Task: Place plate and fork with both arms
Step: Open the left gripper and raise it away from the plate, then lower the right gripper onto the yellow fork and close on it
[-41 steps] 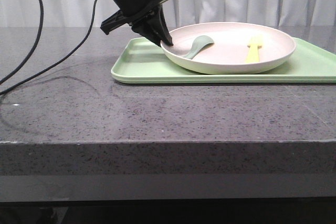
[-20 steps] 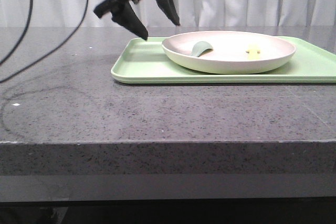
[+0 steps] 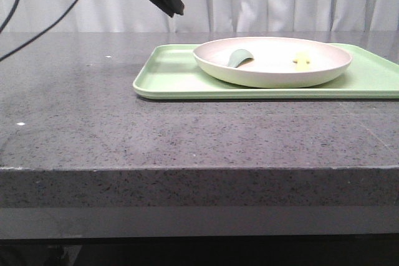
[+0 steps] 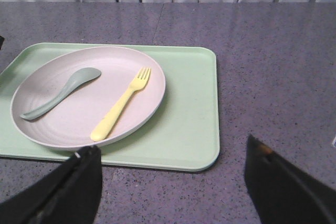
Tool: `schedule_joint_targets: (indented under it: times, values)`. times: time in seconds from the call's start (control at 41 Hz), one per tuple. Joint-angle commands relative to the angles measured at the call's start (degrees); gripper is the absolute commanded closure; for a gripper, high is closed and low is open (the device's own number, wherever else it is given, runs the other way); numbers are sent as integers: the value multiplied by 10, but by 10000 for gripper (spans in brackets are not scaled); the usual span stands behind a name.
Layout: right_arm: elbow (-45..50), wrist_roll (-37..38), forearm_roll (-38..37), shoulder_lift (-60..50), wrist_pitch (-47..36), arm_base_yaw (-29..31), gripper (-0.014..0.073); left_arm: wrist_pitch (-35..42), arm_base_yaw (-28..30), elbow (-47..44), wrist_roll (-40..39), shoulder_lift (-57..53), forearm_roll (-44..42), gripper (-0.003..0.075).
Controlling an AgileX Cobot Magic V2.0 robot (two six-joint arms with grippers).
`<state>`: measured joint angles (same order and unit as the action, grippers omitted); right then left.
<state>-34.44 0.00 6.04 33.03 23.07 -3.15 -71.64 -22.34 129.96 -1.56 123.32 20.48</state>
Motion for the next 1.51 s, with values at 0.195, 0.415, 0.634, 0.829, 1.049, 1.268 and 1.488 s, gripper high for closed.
schedule_joint_targets:
  times: [0.195, 0.415, 0.634, 0.829, 1.049, 1.268, 1.488]
  values:
    - [-21, -5, 1, 4, -39, -1, 11, -2, -12, -152, 0, -149, -171, 738]
    - [-21, -5, 1, 4, -39, -1, 11, 173, 33, -382, -17, -293, -182, 738]
    - [-21, -5, 1, 4, -39, -1, 11, 371, 90, -610, -17, -457, -183, 738]
    - [-21, -5, 1, 4, -40, -1, 11, 487, 124, -787, -17, -623, -189, 738]
    - [-21, -5, 1, 4, -46, -1, 11, 601, 125, -966, -17, -841, -188, 738]
    - [-23, -5, 7, 26, -49, -1, 11, 649, 125, -1072, -17, -1068, -188, 738]
    - [-60, -5, 18, 112, -35, -1, 11, 596, 126, -1090, -17, -1151, -188, 738]
